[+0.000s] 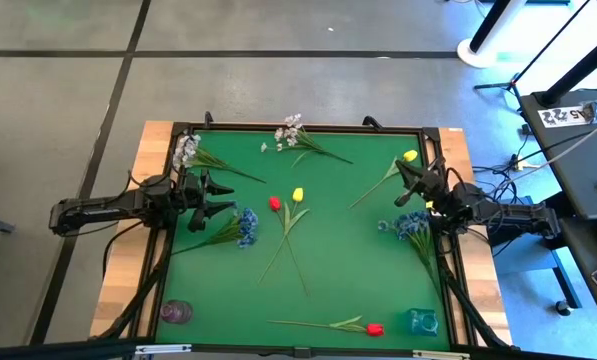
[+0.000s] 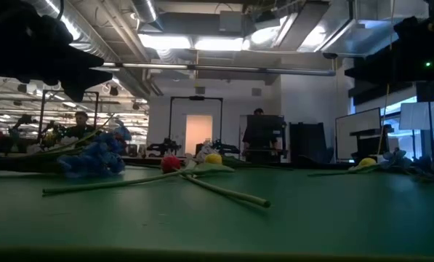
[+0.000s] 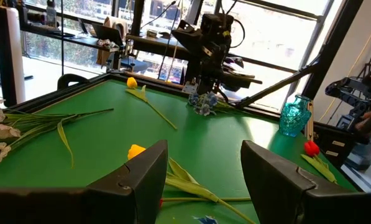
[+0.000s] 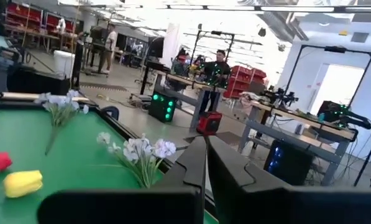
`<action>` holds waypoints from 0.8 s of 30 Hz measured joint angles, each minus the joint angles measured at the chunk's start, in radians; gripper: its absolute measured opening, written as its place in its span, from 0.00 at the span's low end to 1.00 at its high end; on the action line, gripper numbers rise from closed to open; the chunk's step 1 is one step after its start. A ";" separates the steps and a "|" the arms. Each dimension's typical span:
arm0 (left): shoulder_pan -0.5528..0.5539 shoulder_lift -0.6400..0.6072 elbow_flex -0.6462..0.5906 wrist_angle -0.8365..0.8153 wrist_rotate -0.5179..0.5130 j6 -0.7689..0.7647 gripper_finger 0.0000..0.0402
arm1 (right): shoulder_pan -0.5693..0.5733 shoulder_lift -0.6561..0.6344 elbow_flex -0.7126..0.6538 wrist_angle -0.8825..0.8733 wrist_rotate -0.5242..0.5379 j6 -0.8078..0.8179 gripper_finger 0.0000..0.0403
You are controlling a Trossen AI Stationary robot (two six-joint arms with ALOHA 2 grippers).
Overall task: Sort flowers into vase by color
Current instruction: Put the top yellow tulip into the purple vase
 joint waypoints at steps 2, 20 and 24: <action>0.000 0.000 0.000 0.000 0.000 0.000 0.50 | 0.000 0.000 0.002 0.005 -0.033 0.009 0.05; 0.000 0.000 0.000 0.001 0.000 0.000 0.50 | 0.000 0.500 0.228 -0.119 0.005 1.153 0.05; 0.000 0.000 0.000 0.000 0.000 0.000 0.50 | 0.000 0.683 0.317 -0.168 0.005 1.193 0.05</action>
